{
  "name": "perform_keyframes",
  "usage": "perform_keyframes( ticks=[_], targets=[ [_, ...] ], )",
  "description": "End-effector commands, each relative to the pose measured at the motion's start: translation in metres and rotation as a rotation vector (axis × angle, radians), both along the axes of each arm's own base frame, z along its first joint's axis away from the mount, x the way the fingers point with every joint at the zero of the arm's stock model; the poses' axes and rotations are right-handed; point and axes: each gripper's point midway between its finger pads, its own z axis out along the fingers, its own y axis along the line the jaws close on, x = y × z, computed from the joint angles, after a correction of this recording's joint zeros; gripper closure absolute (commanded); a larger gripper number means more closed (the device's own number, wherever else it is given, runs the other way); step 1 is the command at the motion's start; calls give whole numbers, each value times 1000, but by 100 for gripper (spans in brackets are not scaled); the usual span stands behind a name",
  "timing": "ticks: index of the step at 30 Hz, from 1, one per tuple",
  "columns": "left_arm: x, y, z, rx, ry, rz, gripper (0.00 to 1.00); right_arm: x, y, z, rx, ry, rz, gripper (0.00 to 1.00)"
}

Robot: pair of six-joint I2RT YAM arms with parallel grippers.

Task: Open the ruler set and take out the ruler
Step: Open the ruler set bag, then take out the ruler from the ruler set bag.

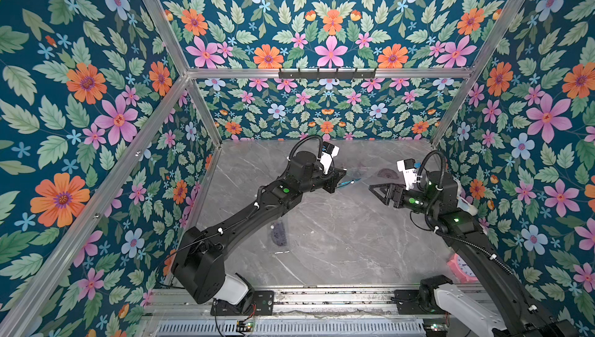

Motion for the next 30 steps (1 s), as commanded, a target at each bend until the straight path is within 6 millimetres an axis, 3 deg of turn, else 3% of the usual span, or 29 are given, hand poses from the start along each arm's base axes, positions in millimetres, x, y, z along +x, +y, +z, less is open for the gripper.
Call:
perform_keyframes(
  ticks=[1,6,9,16,24,30],
  targets=[
    [11,5,-9,45,36,67,100,4,-15,-12,-54,36,-97,25],
    [20,1,-28,74,125,98,100,5,-13,-9,16,84,-122,64],
    [22,-4,-39,68,182,101,100,10,-4,-11,59,109,-122,78],
    [24,-12,-52,51,247,110,100,33,28,-15,40,151,-111,81],
    [24,-18,-54,61,237,130,100,70,46,-31,23,248,-149,81],
    [25,-19,-55,104,188,168,100,77,70,-41,18,289,-106,78]
  ],
)
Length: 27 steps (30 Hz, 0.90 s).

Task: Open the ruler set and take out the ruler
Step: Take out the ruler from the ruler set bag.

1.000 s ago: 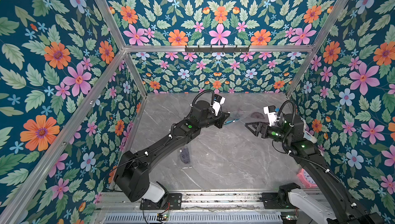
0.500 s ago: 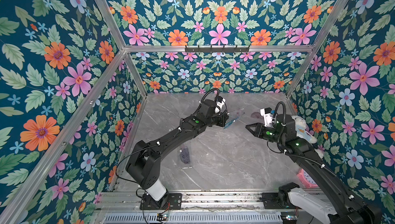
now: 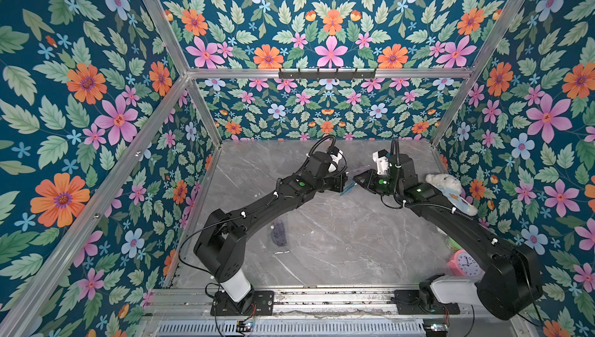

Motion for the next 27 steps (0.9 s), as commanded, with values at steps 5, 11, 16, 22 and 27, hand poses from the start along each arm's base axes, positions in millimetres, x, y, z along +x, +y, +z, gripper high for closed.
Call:
perform_keyframes(
  ticks=[5,11,16,22,27],
  targets=[
    [10,9,10,49,-103,93,100,6,11,-11,3,41,-5,73],
    [14,21,23,36,-158,158,100,7,6,-21,-20,61,-35,67],
    [13,21,27,13,-169,163,100,11,11,-26,-10,75,-30,66],
    [11,18,26,-3,-167,154,100,18,15,-28,-3,81,-29,66],
    [11,16,25,-8,-166,147,100,21,17,-27,7,73,-28,65]
  ],
)
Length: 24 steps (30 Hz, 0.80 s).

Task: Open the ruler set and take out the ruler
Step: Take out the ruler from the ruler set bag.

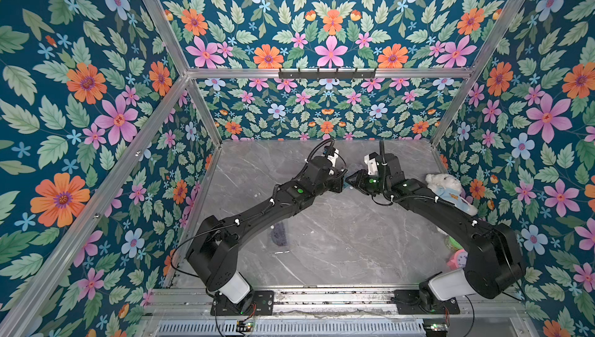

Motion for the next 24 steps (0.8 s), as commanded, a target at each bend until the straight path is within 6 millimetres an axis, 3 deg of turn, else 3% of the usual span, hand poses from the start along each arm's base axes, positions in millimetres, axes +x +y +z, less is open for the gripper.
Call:
perform_keyframes(
  ticks=[1,9,24],
  targets=[
    [2,-4,9,-35,-22,-1,100,5,3,8,25,-22,-7,65],
    [4,-5,5,-38,-19,9,100,5,3,16,37,-42,-7,65],
    [3,-11,9,-65,-26,-3,100,14,13,-3,49,9,9,65]
  ],
)
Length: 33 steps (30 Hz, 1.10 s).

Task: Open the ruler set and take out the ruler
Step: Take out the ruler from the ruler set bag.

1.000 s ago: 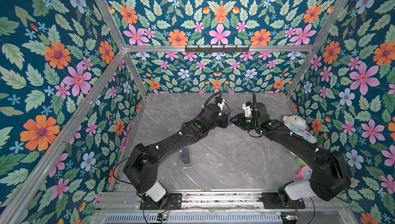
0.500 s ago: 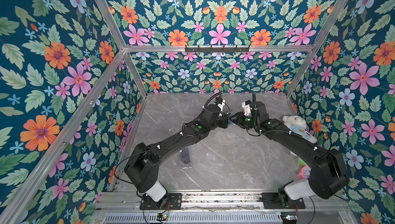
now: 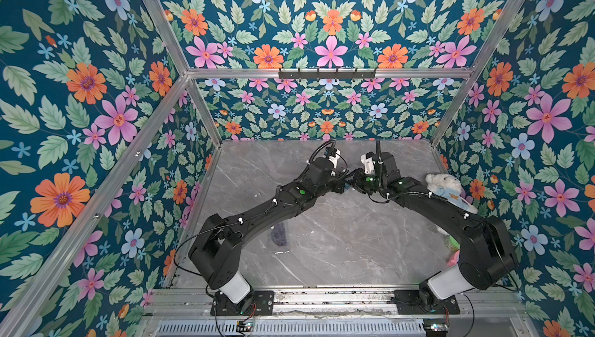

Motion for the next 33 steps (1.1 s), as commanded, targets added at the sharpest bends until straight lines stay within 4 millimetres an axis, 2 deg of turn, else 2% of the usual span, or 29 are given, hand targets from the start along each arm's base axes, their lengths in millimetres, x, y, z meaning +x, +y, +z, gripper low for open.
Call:
perform_keyframes(
  ticks=[1,9,19,22,33],
  targets=[
    [2,-4,12,-40,-27,-3,100,4,4,6,28,-12,-3,65],
    [0,-8,9,-51,-20,-11,100,8,10,6,57,-6,8,70],
    [1,-7,9,-49,-28,5,100,7,9,5,45,0,9,96],
    [3,-1,7,-45,-29,34,100,4,7,9,41,-4,7,100],
    [17,45,0,-27,-50,199,100,-24,-12,44,17,-87,14,100]
  ],
)
